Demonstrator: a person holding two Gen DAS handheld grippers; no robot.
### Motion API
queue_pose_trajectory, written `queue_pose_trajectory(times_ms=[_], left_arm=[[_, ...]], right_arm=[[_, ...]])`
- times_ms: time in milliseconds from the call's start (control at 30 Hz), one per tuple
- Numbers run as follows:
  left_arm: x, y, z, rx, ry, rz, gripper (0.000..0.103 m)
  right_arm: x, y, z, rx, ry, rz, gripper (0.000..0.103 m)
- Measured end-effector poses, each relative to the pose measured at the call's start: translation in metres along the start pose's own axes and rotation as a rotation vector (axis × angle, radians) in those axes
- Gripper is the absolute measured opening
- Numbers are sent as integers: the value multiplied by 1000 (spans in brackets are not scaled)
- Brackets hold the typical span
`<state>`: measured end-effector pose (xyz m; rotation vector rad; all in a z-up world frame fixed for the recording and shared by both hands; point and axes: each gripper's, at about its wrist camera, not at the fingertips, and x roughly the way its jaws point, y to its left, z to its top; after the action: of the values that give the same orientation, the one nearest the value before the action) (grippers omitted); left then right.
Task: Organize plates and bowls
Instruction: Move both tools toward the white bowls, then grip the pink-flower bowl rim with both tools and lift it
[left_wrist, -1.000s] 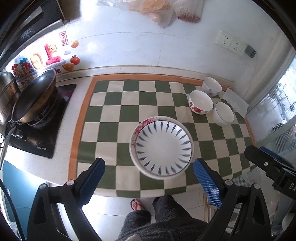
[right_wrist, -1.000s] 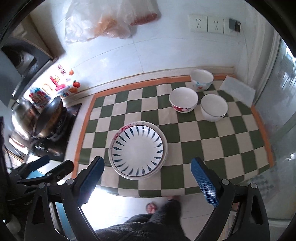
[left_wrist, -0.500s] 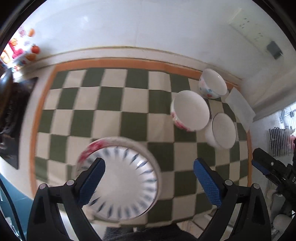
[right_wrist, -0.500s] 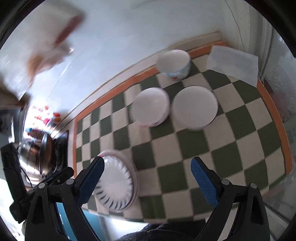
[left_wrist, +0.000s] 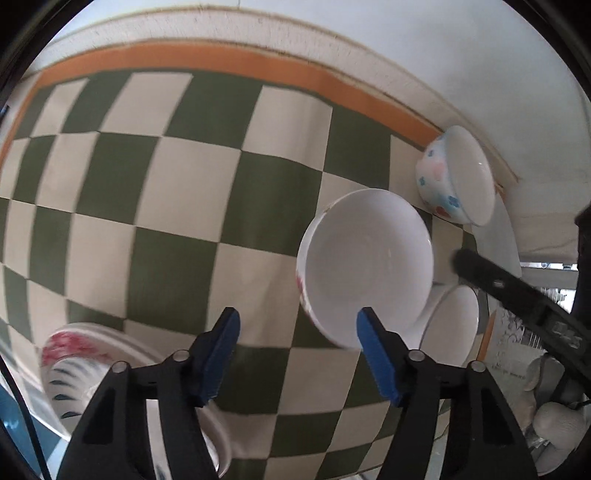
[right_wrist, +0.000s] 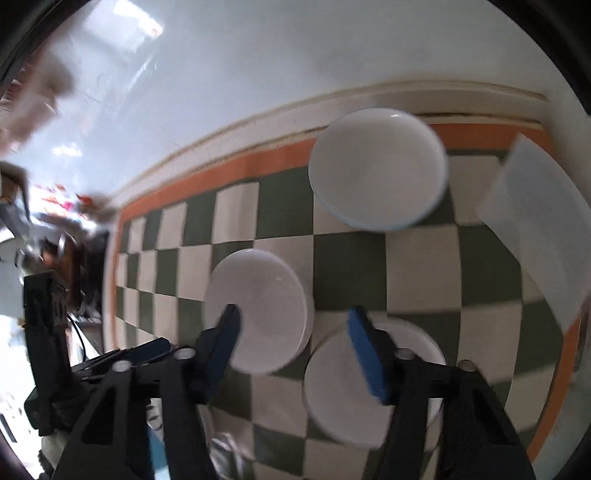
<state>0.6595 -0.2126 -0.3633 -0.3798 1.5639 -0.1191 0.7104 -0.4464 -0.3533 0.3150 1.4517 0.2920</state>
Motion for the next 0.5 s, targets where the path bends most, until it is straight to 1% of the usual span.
queue_pose_trajectory(times_ms=[33,67,133,167,200,267,367,500], left_arm=[[8,0,3,-8,15,-6,51],[13,0,4,-13,27,-12,46],[22,0,7,-25,46,-27,25],[24,0,8,-28,47,-27,22],[24,-1,8,-29,43,-30,18],[21,-3,6,-22,23,-32,18],[13,-7,3,0,-1,10,18],[-1,-13,-5,18,-22,36,18]], right_arm=[[11,0,7,-14,25,-15,46],[23,0,12,-29,53,-29,40],[43,-1,18,-43,99,-32,34],[52,0,19,-48,121,-29,27],[58,-1,21,-51,132,-29,19],[68,-3,24,-42,144,-22,12],[66,0,22,-64,133,-25,11],[59,10,17,-88,115,-14,11]])
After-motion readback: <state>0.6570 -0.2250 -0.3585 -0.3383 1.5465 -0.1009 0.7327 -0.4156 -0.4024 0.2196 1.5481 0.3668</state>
